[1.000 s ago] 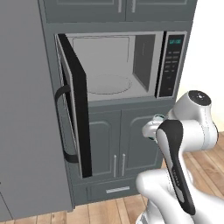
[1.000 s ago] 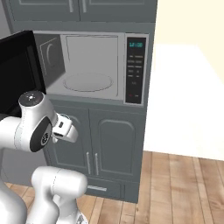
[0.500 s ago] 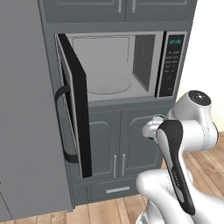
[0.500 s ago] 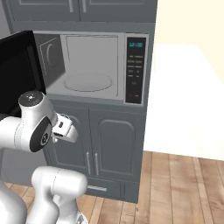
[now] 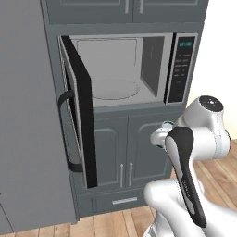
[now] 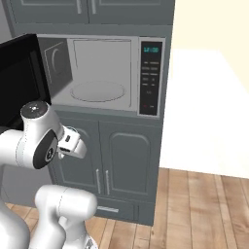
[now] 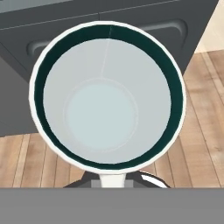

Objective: Pick the mug from the counter and place it inside the microwave. Then close the microwave.

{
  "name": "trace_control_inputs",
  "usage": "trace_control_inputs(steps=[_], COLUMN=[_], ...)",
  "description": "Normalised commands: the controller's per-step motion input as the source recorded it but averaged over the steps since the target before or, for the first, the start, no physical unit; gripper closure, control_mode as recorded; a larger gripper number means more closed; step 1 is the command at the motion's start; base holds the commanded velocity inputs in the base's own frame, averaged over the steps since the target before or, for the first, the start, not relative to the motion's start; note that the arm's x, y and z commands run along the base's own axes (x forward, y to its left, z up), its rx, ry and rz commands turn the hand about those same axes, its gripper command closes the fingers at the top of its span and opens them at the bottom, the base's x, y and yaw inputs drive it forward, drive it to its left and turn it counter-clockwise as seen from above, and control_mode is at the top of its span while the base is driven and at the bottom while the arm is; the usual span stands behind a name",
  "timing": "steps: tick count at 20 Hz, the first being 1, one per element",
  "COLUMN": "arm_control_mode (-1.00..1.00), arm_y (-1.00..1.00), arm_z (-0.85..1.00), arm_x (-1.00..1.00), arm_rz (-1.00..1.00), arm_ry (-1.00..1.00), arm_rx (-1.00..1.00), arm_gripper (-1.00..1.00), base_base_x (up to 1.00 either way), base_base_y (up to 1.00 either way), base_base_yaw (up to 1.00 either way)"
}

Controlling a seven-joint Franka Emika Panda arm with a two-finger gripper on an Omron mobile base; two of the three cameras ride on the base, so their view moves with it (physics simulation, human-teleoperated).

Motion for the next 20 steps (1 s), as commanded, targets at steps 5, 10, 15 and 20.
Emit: trace_control_inputs(steps=[5, 10, 15, 20], arm_control_mode=[-1.00, -1.00, -1.00, -1.00], arm_y=[0.00, 0.00, 0.00, 0.00], arm_z=[0.00, 0.01, 0.25, 0.56], arm_x=[0.00, -0.03, -0.22, 0.04], arm_rz=[0.00, 0.04, 0.13, 0.04], arm_ry=[0.00, -0.01, -0.12, -0.18], arm_rx=[0.00, 0.00, -0.01, 0.00], arm_gripper=[1.00, 1.00, 1.00, 1.00], base_base_x=[0.00, 0.00, 0.00, 0.00], base_base_y=[0.00, 0.00, 0.00, 0.00], base_base_yaw=[0.00, 0.00, 0.00, 0.00])
